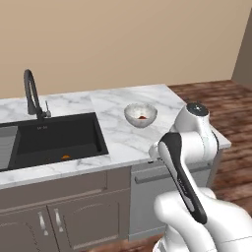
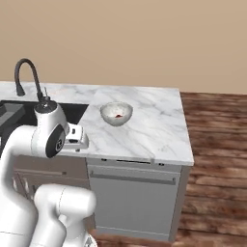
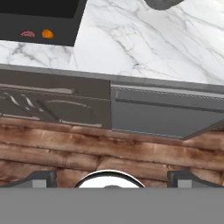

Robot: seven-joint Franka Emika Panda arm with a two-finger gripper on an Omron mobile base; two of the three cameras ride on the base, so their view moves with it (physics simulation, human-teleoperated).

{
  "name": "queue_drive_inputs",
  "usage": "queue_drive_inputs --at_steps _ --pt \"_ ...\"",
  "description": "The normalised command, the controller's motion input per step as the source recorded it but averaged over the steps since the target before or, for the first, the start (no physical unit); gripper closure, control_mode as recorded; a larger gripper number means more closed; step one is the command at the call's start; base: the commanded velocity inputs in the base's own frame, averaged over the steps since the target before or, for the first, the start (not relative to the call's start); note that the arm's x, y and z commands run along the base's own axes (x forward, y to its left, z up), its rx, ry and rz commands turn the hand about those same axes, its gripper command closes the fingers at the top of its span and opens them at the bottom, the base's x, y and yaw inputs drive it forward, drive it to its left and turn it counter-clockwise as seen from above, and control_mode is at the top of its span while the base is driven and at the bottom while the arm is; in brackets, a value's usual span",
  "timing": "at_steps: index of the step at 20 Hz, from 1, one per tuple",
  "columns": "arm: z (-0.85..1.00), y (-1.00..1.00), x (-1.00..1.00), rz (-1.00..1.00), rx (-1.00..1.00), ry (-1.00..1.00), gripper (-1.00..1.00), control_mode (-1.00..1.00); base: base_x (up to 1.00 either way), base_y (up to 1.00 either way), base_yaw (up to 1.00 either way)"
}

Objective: Pick the bell peppers from the cabinet and place them in one bowl. Pick the tangerine from the sink and place it in the other bowl.

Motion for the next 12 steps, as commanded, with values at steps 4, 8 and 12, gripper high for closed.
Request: queue_drive_inputs --at_steps 4,8,12 --pt "0.00 0.00 0.00 0.00 0.00 0.00 -1.00 1.00 0.15 0.28 0.00" --pt "0.00 0.00 0.00 0.00 0.00 0.00 -1.00 1.00 0.52 0.18 0.00" --pt "0.00 0.00 0.00 0.00 0.00 0.00 -1.00 1.00 0.09 0.34 0.00"
